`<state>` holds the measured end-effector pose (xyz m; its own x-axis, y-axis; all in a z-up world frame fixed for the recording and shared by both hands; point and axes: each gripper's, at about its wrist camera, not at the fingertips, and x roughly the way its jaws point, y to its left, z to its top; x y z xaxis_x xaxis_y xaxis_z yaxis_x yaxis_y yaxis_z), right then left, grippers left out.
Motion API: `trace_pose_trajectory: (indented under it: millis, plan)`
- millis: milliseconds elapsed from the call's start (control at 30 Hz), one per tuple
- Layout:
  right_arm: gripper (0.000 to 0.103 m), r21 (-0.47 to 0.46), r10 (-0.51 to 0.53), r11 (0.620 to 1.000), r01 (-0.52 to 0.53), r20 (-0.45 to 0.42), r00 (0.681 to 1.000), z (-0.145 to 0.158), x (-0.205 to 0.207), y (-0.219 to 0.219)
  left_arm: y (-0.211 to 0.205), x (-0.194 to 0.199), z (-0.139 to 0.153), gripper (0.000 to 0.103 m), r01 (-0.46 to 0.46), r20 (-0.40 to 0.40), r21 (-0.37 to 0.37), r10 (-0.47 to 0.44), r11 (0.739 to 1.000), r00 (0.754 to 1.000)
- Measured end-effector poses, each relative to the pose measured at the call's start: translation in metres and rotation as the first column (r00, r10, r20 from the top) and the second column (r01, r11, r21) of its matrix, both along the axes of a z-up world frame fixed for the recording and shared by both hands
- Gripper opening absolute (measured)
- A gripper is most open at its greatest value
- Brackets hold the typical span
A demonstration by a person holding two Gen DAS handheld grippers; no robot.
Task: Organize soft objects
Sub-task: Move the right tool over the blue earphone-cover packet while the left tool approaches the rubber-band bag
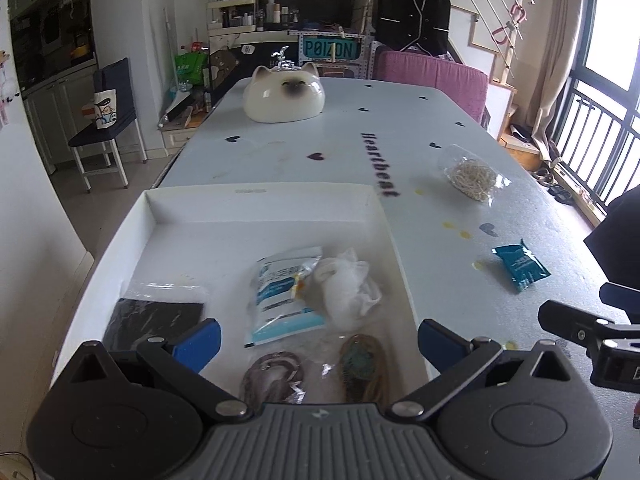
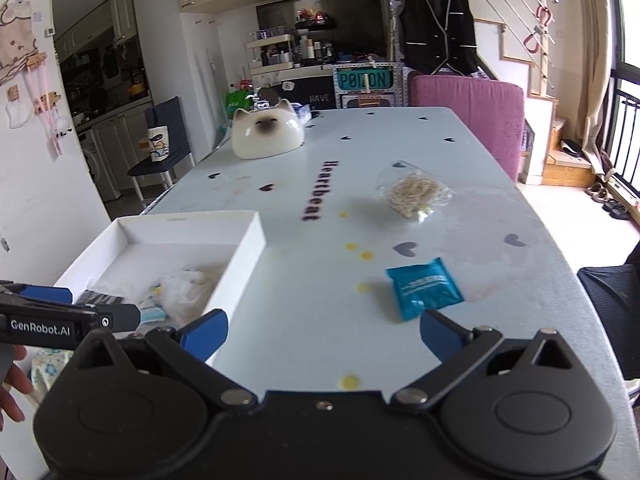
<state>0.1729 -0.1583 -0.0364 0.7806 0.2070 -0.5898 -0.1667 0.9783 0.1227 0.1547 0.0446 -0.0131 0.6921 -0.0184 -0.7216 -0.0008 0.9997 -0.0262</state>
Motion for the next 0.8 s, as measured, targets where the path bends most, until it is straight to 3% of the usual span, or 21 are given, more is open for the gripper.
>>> trace_pose_trajectory:
  millis: [800]
  plan:
    - [0.103, -0.035, -0.101, 0.994, 0.099, -0.063, 0.993, -0.024, 0.03, -0.073, -0.098, 0.055, 0.003, 0.103, 0.137, -0.009, -0.002, -0.137, 0.991, 0.991]
